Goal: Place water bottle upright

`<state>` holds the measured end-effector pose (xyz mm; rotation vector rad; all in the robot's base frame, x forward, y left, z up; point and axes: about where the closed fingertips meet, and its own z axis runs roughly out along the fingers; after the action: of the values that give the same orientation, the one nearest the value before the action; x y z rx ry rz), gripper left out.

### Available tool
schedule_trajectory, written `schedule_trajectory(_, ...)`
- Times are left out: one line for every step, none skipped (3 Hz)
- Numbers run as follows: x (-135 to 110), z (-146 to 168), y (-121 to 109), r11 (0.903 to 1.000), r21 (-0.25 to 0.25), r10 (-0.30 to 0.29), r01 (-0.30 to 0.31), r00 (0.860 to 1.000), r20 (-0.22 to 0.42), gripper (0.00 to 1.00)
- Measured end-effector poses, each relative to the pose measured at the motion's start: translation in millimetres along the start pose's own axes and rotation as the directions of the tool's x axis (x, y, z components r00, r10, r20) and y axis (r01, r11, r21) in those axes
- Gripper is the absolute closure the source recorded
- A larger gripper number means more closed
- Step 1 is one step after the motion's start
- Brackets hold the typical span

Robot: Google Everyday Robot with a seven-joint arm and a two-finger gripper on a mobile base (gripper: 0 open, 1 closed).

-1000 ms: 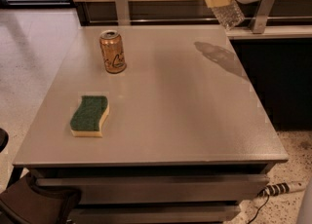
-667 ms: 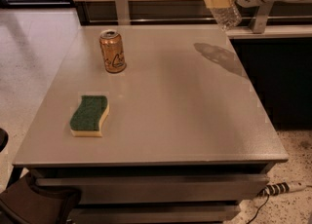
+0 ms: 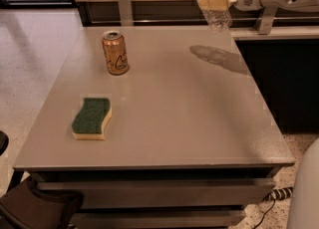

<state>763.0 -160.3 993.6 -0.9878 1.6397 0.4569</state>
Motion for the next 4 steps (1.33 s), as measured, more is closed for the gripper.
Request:
schedule_trajectory(2.4,8.1,5.1,0.9968,-0.080,0.004,0.001,0.998,0.064,1.00)
schedule_trajectory(-7.2,-13.0,3.8,0.9972,-0.074,0.004,0.007,0.989,0.145,1.00)
schedule_trajectory(12.6,-18.1,19.0,0.9967,-0.039,0.078,-0.072,0.974,0.210,1.00)
schedule_trajectory(19.0,-5.3,28.5,0.9948,-0.066,0.088,-0.077,0.977,0.192,1.00)
